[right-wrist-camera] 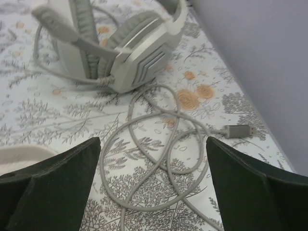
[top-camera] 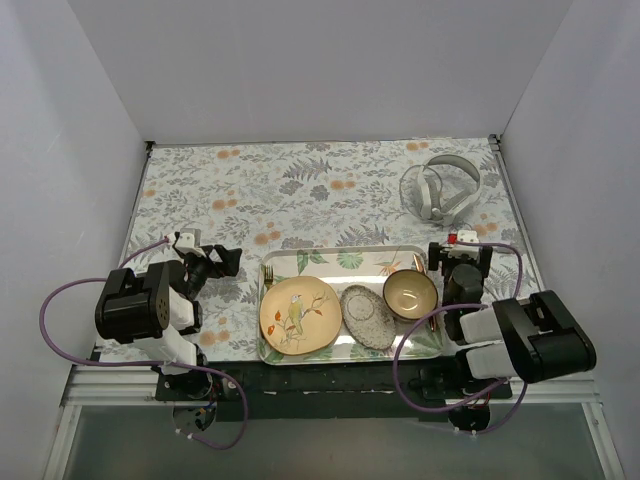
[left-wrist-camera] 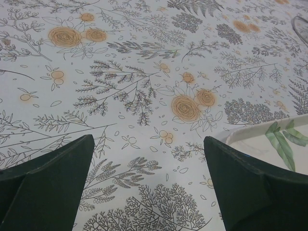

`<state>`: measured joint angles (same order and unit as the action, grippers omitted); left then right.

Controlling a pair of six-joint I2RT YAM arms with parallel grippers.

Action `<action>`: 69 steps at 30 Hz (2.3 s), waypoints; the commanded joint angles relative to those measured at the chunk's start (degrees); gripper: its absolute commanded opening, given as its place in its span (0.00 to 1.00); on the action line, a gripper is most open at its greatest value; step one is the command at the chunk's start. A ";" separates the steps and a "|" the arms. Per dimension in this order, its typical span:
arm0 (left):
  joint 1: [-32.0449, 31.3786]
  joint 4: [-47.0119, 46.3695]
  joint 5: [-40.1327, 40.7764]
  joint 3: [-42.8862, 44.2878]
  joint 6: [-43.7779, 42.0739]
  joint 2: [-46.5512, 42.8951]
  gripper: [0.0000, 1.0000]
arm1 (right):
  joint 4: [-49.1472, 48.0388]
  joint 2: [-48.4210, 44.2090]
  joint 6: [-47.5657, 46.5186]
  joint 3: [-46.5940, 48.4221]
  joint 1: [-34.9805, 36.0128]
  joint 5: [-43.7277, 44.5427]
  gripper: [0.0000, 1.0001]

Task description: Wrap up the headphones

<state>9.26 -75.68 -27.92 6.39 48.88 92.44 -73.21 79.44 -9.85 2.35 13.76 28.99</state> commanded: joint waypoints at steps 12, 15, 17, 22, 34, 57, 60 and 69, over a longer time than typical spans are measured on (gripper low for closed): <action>-0.03 -4.58 -1.70 1.08 -1.60 -2.35 0.98 | 33.54 -21.96 14.49 23.82 -4.34 -12.71 0.99; -0.03 -6.41 -1.78 0.55 -1.16 -1.83 0.98 | 42.16 -19.07 17.84 31.29 -7.15 -16.96 0.99; -0.12 -5.01 -1.26 0.81 -1.33 -2.53 0.98 | 49.89 -15.21 18.46 37.42 -8.22 -12.93 0.99; -0.12 -5.71 -0.03 0.55 -0.29 -3.06 0.98 | 61.69 -4.59 20.65 48.09 -11.03 -7.72 0.99; 1.20 47.00 1.11 29.89 -4.76 -8.69 0.98 | 69.16 17.04 31.55 63.55 -18.77 -12.55 0.98; -6.07 87.34 2.78 55.82 -20.49 -9.83 0.86 | 77.86 27.53 13.29 79.20 -11.42 -22.85 0.02; -12.47 93.24 5.51 62.67 -23.30 -9.30 0.84 | 83.04 27.08 6.96 85.26 -3.78 -19.16 0.01; -21.73 96.51 6.55 72.97 -21.37 -6.84 0.89 | 98.42 36.30 3.00 109.87 14.25 -25.65 0.01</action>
<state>-10.35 17.41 -23.55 76.93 27.90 84.99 18.70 113.32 -4.12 101.51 22.96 7.01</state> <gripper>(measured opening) 0.882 0.429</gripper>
